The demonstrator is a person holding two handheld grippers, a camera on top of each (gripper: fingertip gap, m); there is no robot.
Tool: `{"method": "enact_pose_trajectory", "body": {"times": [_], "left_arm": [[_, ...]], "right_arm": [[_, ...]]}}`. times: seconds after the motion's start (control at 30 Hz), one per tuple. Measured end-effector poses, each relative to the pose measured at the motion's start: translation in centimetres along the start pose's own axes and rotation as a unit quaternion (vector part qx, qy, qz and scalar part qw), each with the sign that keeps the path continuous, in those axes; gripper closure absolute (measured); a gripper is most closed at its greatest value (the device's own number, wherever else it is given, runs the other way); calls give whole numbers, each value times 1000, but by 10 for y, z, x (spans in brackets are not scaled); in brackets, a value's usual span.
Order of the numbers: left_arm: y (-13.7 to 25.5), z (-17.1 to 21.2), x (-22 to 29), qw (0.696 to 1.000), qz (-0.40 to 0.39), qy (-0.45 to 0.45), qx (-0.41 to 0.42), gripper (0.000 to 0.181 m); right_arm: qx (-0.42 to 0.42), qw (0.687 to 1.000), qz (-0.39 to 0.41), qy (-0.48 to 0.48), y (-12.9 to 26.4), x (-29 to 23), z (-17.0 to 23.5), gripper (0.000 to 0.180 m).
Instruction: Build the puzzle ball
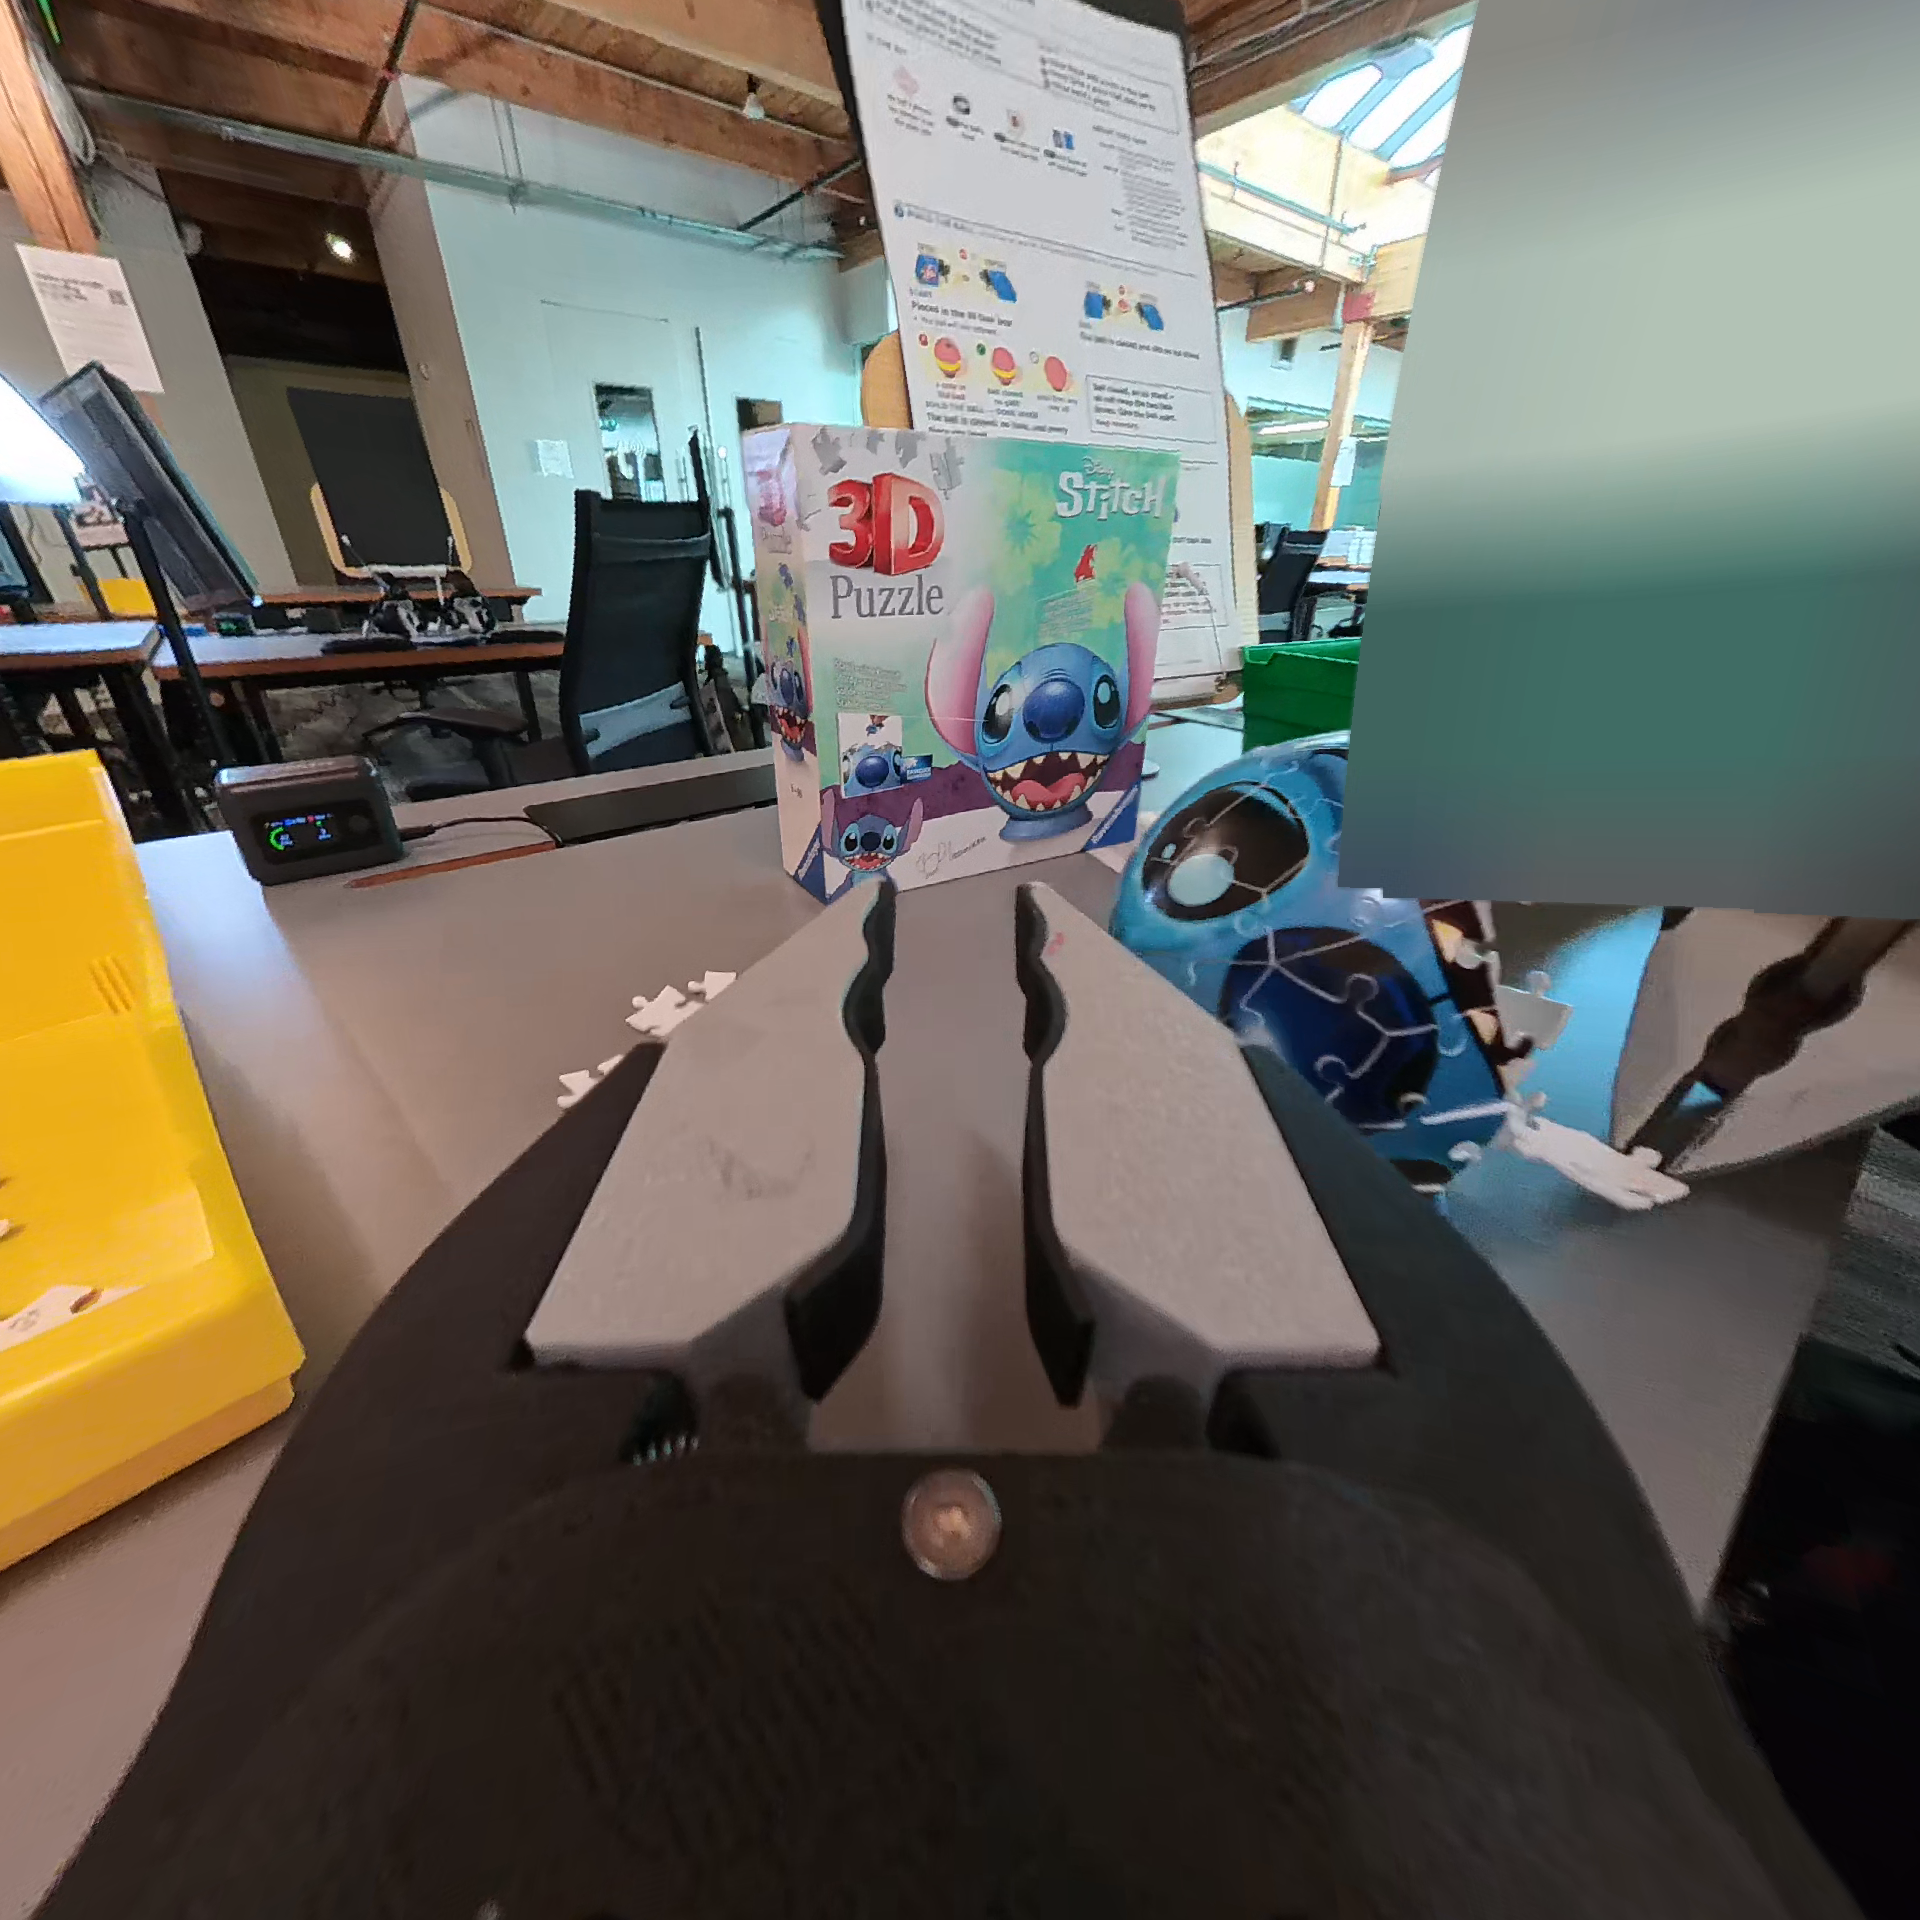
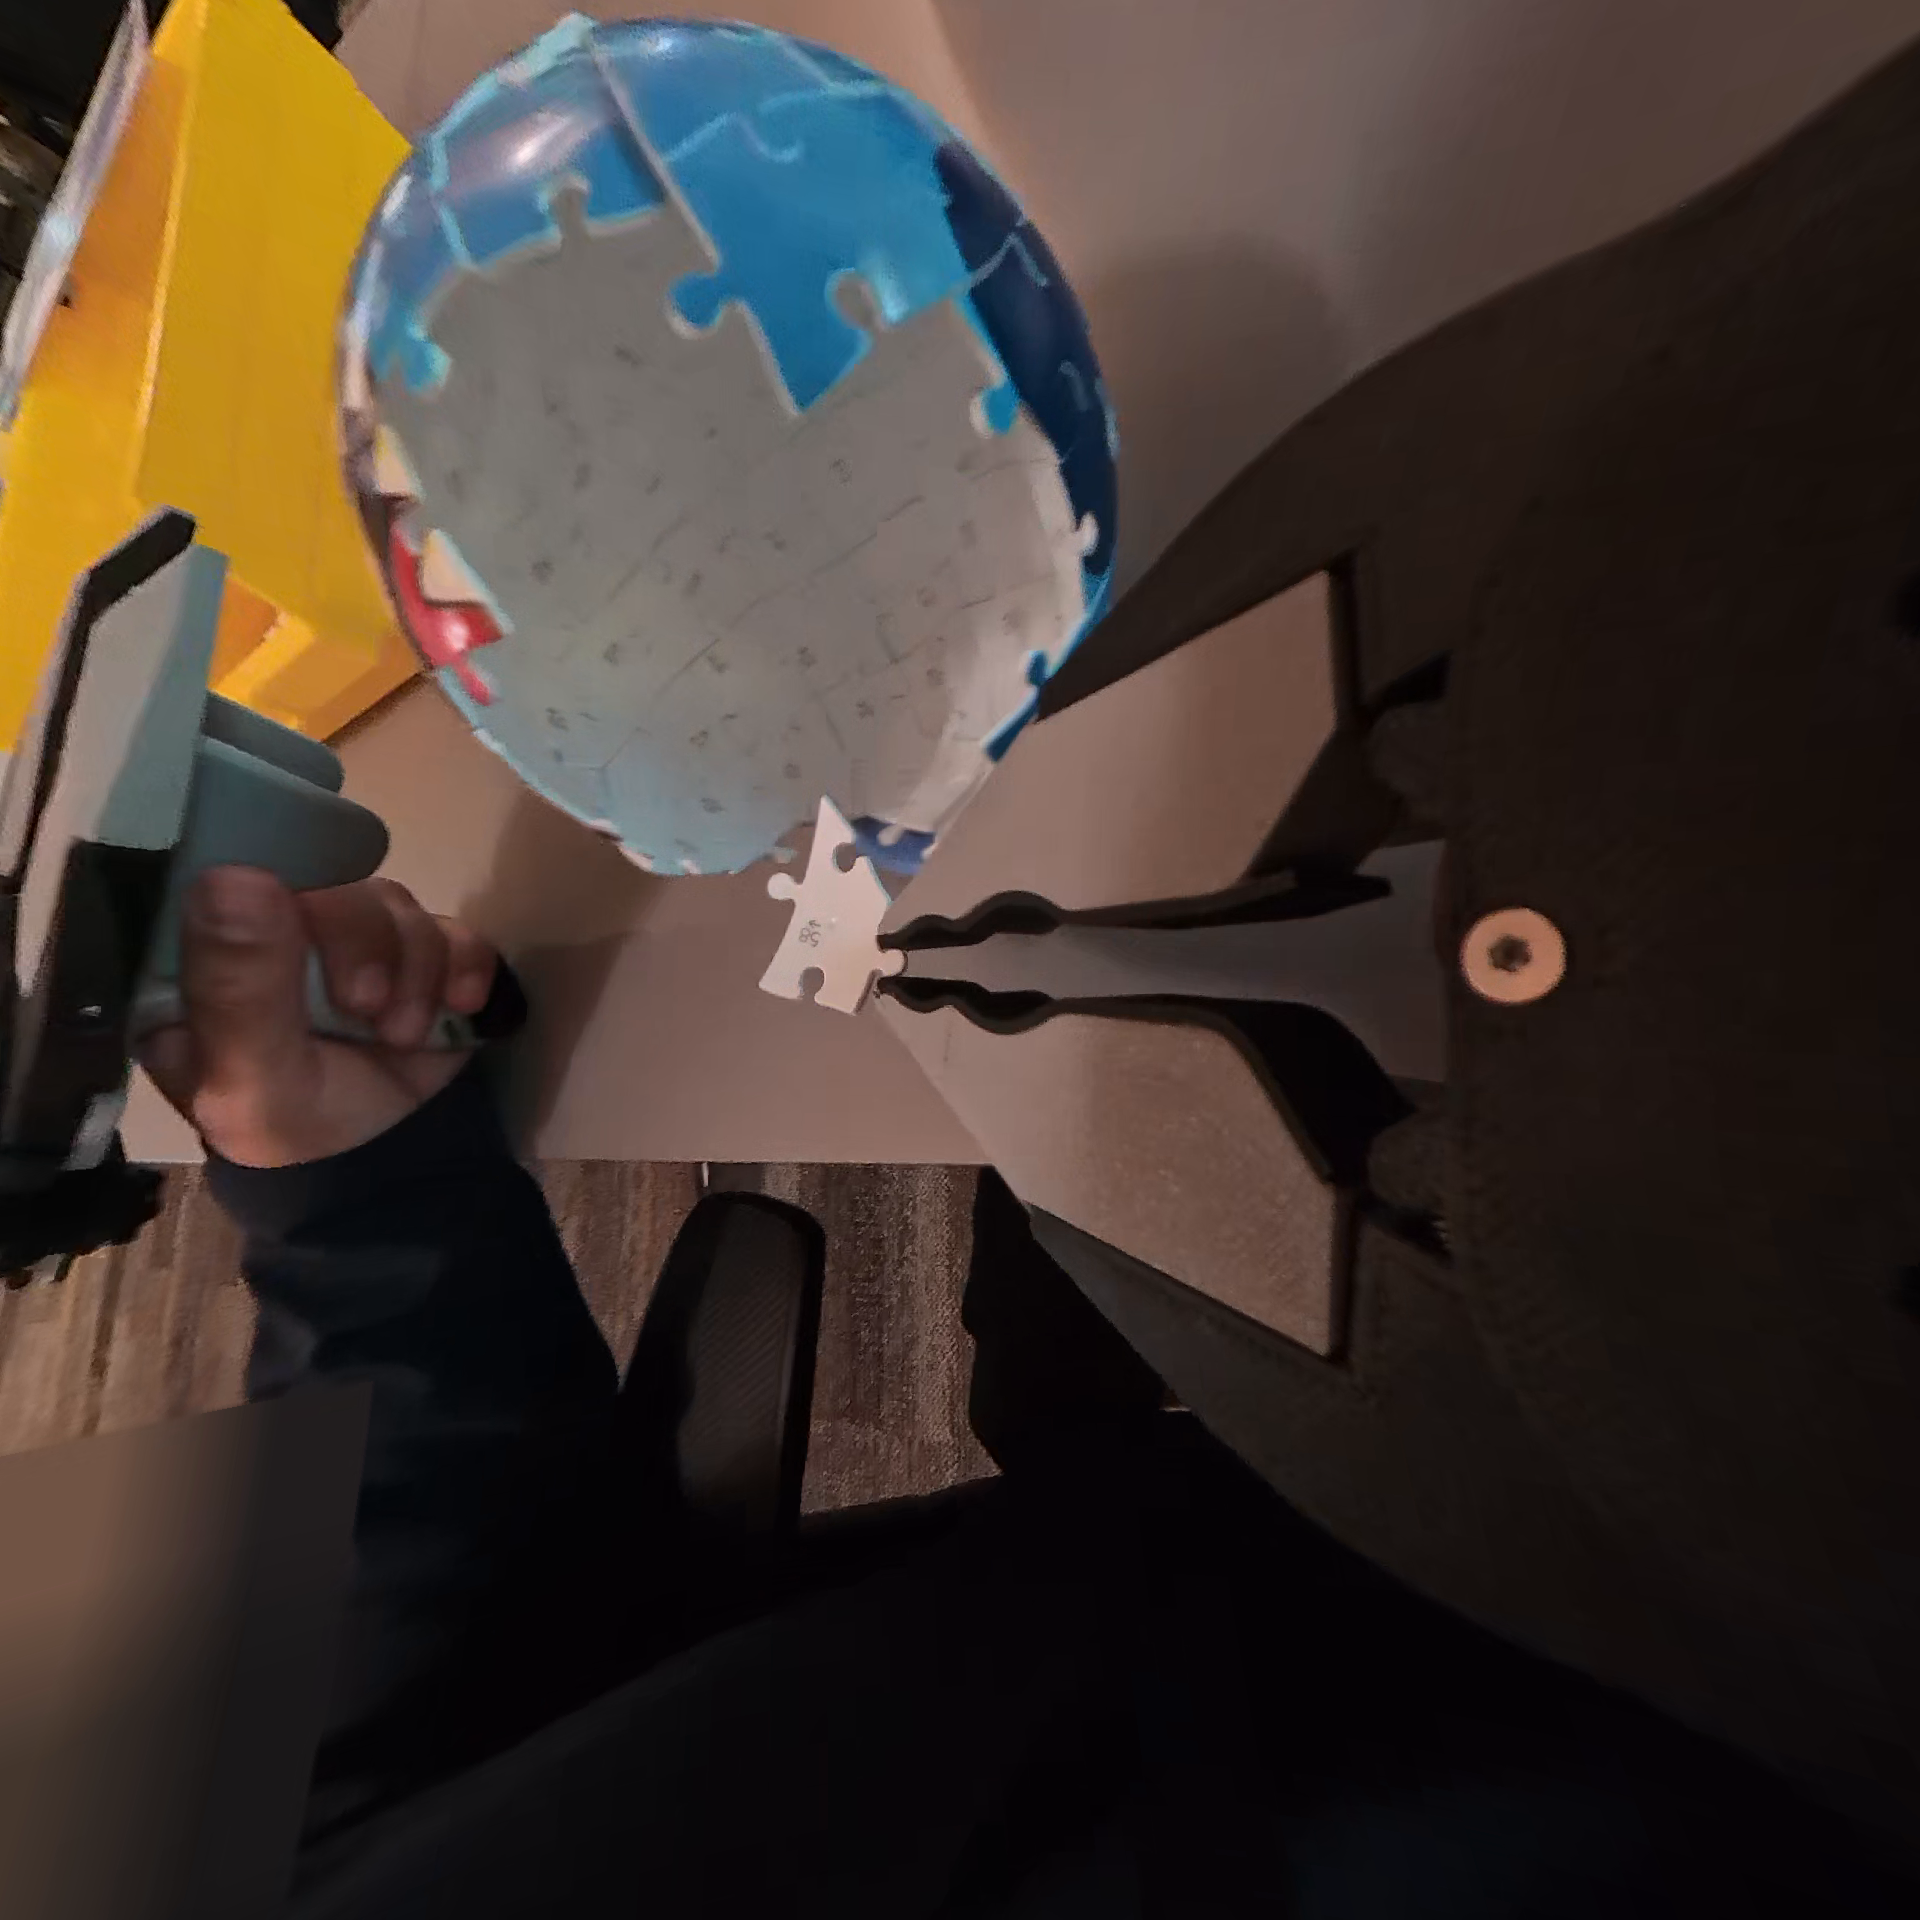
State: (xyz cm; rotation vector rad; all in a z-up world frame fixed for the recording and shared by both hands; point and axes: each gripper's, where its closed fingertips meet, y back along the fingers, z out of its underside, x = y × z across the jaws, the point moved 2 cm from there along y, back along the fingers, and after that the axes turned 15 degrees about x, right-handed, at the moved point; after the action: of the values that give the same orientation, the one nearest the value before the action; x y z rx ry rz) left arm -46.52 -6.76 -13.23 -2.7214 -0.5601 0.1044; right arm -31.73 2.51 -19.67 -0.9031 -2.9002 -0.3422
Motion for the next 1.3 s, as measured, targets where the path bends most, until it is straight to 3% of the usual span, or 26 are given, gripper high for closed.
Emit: {"method": "enact_pose_trajectory", "body": {"times": [0.3, 0.53, 0.8, 1.0, 1.1, 1.3], "left_arm": [[6, -6, 18, 999, 47, 16, 19, 160], [7, -7, 24, 998, 64, 13, 21, 159], [39, -24, 85, 983, 178, 43, 25, 160], [45, 13, 155, 959, 240, -113, -98, 148], [41, 26, 166, 945, 234, -202, -106, 147], [34, 42, 173, 925, 238, -270, -121, 146]], "right_arm": [[-53, 998, 6, -33, -10, 2, 13, 178], [-48, 999, -1, -26, -12, 3, 12, 178], [-20, 999, -9, -28, 0, -2, 5, 178], [14, 998, -31, -58, 9, -15, -7, 178], [20, 996, -42, -70, 13, -19, -11, 178], [33, 995, -62, -77, 19, -28, -19, 178]]}}
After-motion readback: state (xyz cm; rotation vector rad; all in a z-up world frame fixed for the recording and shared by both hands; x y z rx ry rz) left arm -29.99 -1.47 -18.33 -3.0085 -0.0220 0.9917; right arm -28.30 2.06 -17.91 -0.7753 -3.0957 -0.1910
